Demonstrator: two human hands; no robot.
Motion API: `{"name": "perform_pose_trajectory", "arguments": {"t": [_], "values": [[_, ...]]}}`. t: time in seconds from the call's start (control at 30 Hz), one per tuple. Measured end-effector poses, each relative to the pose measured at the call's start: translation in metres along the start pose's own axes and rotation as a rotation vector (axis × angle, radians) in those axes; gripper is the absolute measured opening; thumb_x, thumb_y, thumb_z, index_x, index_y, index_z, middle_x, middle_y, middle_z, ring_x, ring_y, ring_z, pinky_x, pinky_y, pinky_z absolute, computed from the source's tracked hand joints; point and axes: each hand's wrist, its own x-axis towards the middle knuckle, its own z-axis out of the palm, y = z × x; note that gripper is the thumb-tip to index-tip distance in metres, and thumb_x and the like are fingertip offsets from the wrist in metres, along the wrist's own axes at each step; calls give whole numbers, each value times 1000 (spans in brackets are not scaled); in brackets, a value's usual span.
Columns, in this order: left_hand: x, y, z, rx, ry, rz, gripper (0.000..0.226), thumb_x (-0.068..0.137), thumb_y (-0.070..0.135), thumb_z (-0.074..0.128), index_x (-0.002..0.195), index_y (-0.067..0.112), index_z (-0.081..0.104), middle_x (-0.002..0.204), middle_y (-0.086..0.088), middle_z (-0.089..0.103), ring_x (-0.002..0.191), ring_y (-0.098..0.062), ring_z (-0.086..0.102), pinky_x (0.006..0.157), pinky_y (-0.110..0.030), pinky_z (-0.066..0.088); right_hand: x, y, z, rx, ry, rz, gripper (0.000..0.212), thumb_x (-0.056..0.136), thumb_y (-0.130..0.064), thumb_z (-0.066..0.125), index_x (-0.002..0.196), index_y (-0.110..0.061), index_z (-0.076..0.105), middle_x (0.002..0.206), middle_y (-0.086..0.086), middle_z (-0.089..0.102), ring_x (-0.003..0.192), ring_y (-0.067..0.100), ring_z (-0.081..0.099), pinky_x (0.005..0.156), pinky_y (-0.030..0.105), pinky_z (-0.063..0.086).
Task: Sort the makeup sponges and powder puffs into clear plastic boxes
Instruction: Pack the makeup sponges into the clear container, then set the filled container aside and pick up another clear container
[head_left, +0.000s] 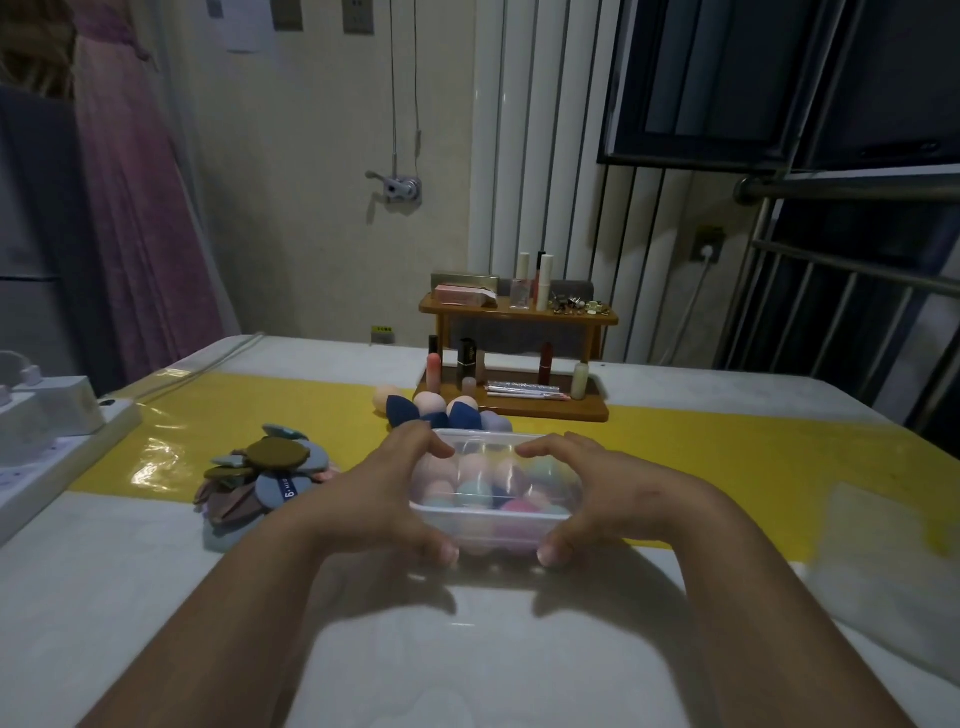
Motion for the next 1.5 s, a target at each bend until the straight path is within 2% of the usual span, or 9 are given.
{"name": "perform_pose_trajectory", "arguments": {"t": [0.27, 0.37, 0.47, 0.63, 0.73, 0.87, 1.2, 1.33, 1.5], "values": [[1, 1, 4, 66, 114, 30, 77, 53, 55, 86, 114, 50, 38, 121, 33, 29, 110, 1, 41, 83, -15, 43, 5, -3, 5, -58, 66, 28, 97, 53, -45, 93, 129, -57, 34, 139, -10, 33, 113, 18, 47, 90, 33, 51], [0, -2, 2, 13, 68, 1, 72, 50, 62, 80, 110, 55, 40, 118, 41, 30, 107, 9, 42, 79, -14, 42, 4, 1, 3, 60, 26, 17, 88, 52, -63, 86, 128, -57, 40, 140, -12, 34, 117, 17, 47, 95, 38, 52], [1, 0, -1, -315, 90, -62, 53, 61, 71, 70, 108, 55, 51, 124, 27, 46, 107, 1, 51, 76, -24, 50, 2, 4, 1, 356, 58, 47, 76, 55, -82, 70, 122, -54, 49, 127, -10, 51, 109, 19, 59, 91, 43, 57], [13, 5, 4, -511, 487, -291, 26, 92, 33, 66, 116, 27, 57, 115, 0, 60, 93, -17, 61, 58, -30, 51, 8, 14, 0, 604, 195, 202, 66, 77, -44, 81, 131, -43, 44, 118, 4, 60, 81, 23, 71, 67, 40, 61], [13, 7, 5, -528, 470, -417, 17, 92, 27, 64, 104, 15, 62, 104, -12, 62, 86, -32, 66, 62, -43, 62, 7, 18, 1, 701, 137, 276, 51, 78, -32, 81, 121, -27, 55, 110, 13, 66, 57, 23, 66, 53, 34, 55], [10, 12, 9, -485, 500, -390, 22, 90, 28, 70, 90, 7, 65, 91, -13, 67, 76, -30, 69, 63, -41, 63, 11, 18, 2, 670, 216, 290, 38, 78, -32, 79, 109, -20, 61, 104, 14, 67, 62, 29, 63, 65, 46, 60], [16, 47, 50, -890, 402, -274, 7, 92, 26, 68, 95, 20, 72, 92, -3, 74, 82, -21, 71, 48, -21, 53, 3, 30, -2, 423, 642, 361, 26, 84, -34, 69, 108, -30, 59, 95, 1, 63, 83, 23, 63, 69, 35, 56], [26, 54, 62, -838, 223, -147, 15, 94, 33, 64, 108, 29, 69, 89, 14, 75, 84, -5, 72, 56, -22, 56, -10, 40, -2, 166, 787, 382, 21, 94, -34, 59, 109, -27, 71, 115, 3, 69, 100, 26, 62, 79, 29, 48], [46, 67, 70, -535, 189, -126, 26, 96, 48, 55, 117, 35, 60, 95, 18, 68, 91, -8, 66, 58, -18, 56, -25, 46, 6, -81, 853, 299, 35, 95, -24, 45, 119, -22, 71, 140, 2, 53, 119, 30, 52, 96, 32, 41]]}}
